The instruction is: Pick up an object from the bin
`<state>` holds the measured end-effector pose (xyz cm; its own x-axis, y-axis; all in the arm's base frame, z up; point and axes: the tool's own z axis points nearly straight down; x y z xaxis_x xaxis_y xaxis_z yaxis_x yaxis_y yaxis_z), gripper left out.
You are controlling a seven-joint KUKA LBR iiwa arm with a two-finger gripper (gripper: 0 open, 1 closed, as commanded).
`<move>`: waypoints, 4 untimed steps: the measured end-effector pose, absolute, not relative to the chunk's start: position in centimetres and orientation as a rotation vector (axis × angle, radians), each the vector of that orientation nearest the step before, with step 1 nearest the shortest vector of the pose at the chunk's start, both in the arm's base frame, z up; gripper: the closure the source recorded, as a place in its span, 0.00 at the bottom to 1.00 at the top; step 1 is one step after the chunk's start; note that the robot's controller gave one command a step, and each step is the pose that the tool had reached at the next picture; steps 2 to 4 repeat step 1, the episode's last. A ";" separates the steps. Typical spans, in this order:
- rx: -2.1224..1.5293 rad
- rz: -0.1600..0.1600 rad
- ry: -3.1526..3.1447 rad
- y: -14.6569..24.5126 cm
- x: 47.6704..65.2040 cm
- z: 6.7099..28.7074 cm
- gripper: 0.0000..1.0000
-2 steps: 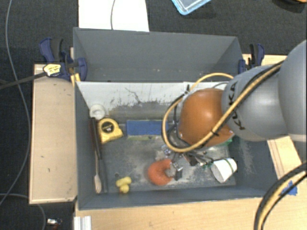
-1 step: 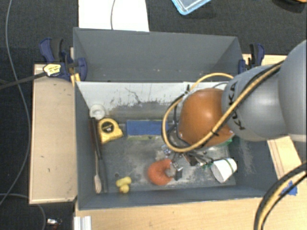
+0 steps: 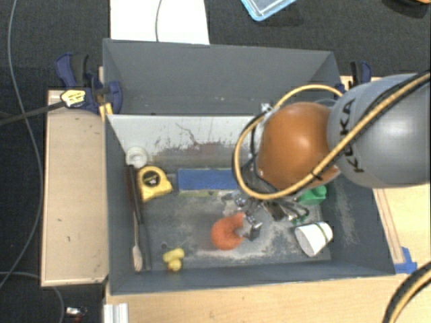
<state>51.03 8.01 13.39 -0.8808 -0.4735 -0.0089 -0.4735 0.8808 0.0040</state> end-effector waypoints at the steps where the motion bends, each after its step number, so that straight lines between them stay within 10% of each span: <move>1: -0.811 0.010 3.030 8.4 51.8 20.9 1.00; 4: -0.811 0.010 3.030 8.4 51.8 20.9 1.00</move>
Offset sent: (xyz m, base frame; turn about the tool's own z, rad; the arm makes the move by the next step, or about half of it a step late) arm 0.0029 0.0153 0.1296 -0.0149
